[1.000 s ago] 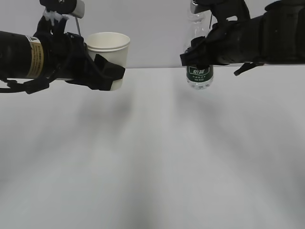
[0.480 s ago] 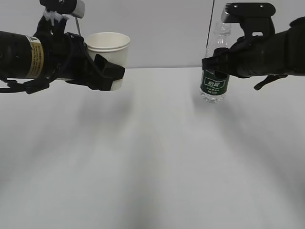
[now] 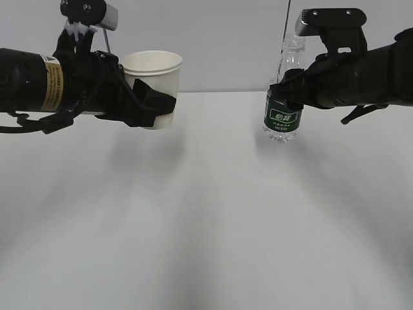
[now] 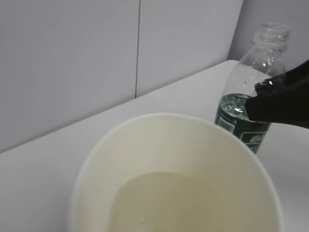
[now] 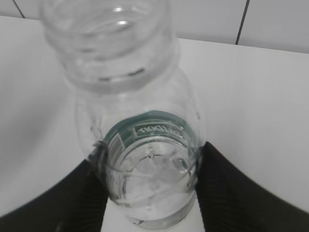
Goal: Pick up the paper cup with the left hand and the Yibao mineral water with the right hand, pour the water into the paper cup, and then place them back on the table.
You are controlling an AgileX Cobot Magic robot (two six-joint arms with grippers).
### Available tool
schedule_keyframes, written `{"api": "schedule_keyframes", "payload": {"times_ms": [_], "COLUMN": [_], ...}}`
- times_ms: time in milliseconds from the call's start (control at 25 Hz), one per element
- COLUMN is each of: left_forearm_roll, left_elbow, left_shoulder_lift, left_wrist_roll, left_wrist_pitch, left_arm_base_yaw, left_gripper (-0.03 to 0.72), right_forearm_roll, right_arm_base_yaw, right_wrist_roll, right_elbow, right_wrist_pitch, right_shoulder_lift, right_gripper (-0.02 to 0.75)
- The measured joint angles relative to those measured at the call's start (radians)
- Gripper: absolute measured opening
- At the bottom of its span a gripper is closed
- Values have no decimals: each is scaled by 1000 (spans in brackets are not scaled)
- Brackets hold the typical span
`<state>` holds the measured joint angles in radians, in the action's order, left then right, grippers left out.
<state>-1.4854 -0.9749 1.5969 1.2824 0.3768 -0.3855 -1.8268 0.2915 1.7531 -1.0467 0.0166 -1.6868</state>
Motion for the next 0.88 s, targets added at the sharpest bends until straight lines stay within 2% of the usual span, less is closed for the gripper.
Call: {"api": "schedule_keyframes", "payload": {"times_ms": [120, 280, 560, 680, 880], "left_forearm_roll": [32, 88, 121, 168, 273], "left_elbow": [0, 0, 0, 0, 0], "left_shoulder_lift": [36, 69, 149, 189, 246], "left_wrist_roll": [-19, -120, -250, -310, -406], "left_wrist_pitch": [75, 123, 166, 206, 288], "left_arm_base_yaw": [31, 69, 74, 88, 148], "left_gripper": [367, 367, 366, 366, 366], "right_forearm_roll": [3, 5, 5, 5, 5], "right_arm_base_yaw": [0, 0, 0, 0, 0], "right_wrist_roll": [16, 20, 23, 23, 25], "right_elbow": [1, 2, 2, 2, 2], "right_wrist_pitch": [4, 15, 42, 42, 42], "right_shoulder_lift": [0, 2, 3, 3, 4], "right_gripper": [424, 424, 424, 424, 424]}}
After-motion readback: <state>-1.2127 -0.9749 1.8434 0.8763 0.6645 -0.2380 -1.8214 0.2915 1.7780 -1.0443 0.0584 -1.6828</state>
